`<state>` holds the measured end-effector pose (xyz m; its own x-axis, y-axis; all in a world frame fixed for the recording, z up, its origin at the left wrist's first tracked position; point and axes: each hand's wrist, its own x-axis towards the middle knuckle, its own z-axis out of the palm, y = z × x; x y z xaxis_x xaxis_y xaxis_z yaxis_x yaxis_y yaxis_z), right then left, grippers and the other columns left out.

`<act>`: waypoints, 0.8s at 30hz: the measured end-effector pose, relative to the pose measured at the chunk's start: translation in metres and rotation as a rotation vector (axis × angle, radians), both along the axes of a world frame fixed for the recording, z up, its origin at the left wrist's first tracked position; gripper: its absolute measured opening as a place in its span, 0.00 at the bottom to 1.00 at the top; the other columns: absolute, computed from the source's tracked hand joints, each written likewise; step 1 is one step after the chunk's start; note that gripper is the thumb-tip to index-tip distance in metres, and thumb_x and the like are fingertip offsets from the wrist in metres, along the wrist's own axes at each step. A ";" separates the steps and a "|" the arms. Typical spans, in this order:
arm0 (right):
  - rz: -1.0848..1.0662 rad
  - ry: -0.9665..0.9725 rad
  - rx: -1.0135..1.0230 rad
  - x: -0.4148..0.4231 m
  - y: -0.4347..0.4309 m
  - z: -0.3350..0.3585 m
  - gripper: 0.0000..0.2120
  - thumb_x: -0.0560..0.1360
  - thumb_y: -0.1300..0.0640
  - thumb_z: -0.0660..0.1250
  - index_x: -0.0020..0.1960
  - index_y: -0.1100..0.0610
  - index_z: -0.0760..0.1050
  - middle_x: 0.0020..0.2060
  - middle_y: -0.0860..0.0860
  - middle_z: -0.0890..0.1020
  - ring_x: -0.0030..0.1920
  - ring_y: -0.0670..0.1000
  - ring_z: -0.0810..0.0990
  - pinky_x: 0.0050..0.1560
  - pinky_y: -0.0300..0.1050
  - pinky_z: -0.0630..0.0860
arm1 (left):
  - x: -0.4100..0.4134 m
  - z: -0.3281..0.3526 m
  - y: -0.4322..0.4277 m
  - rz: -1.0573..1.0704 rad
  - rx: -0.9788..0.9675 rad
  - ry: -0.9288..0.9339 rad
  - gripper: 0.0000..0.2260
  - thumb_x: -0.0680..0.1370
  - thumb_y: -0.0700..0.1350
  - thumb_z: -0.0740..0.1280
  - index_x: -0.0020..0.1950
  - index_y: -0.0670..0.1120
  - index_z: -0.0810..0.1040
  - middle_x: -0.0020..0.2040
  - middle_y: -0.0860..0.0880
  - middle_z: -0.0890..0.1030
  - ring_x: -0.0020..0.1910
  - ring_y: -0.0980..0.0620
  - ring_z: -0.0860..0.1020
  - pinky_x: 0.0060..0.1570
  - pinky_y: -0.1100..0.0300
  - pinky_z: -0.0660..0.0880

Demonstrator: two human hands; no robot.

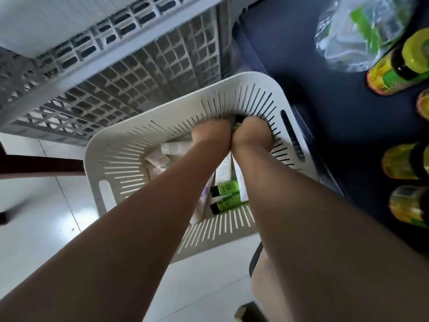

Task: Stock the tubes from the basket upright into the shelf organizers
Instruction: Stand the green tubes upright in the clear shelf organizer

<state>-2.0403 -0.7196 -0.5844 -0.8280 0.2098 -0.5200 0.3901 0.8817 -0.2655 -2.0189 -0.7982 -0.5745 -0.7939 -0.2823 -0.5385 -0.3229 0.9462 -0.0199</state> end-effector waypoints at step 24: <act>0.066 0.308 -0.419 0.056 -0.001 0.021 0.07 0.75 0.60 0.69 0.51 0.52 0.82 0.40 0.48 0.82 0.42 0.51 0.78 0.39 0.42 0.74 | 0.124 0.072 -0.028 0.676 0.380 0.539 0.11 0.70 0.44 0.70 0.45 0.46 0.68 0.33 0.50 0.75 0.32 0.51 0.73 0.29 0.57 0.66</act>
